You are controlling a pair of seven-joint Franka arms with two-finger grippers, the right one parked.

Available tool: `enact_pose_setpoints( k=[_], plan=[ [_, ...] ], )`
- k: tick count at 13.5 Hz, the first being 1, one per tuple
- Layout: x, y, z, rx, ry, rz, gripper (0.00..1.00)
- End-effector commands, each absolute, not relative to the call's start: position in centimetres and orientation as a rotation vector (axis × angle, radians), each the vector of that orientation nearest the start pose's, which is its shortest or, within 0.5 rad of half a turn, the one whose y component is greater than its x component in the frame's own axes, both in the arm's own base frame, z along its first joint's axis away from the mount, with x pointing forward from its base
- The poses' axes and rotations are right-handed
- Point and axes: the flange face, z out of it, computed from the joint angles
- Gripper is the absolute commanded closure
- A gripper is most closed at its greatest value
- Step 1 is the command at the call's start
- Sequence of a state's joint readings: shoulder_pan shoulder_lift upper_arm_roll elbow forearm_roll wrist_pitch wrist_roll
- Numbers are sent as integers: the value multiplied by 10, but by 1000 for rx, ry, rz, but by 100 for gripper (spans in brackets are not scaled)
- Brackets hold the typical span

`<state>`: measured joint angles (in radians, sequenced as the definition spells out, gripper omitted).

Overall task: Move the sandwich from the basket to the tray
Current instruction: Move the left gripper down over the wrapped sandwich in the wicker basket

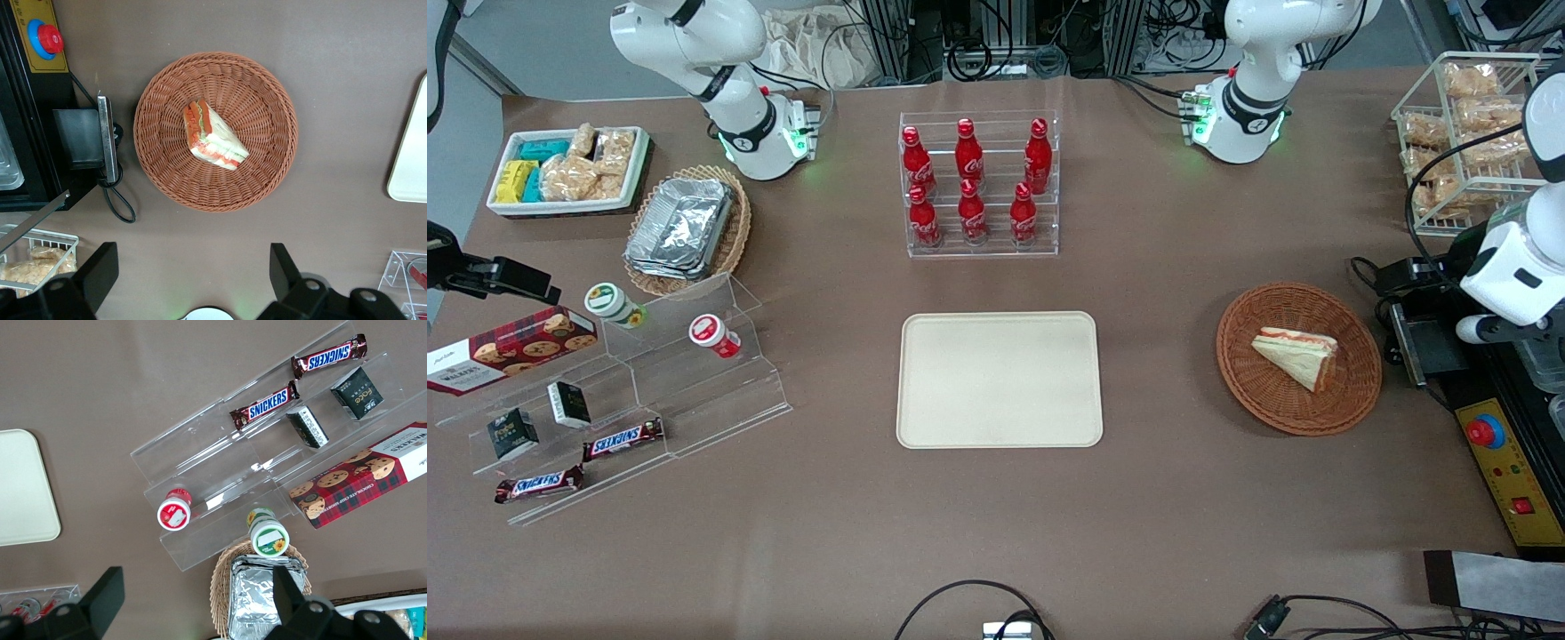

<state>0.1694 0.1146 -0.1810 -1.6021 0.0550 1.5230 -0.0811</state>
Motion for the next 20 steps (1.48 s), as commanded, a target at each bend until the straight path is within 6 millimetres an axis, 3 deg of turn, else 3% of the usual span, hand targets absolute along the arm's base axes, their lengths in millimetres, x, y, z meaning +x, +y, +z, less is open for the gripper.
enact_pose_setpoints(
  k=[1,2,4,6,11,15,20],
  plan=[
    [584,5,544,-3086,-88,300,0],
    [586,6,542,-3085,-97,297,0],
    [593,6,520,-3072,-158,351,0],
    [595,6,501,-3045,-330,350,0],
    [588,0,410,-2922,-923,232,0],
    [582,15,337,-2937,-1014,159,0],
    [565,17,289,-2931,-1041,183,0]
  ],
)
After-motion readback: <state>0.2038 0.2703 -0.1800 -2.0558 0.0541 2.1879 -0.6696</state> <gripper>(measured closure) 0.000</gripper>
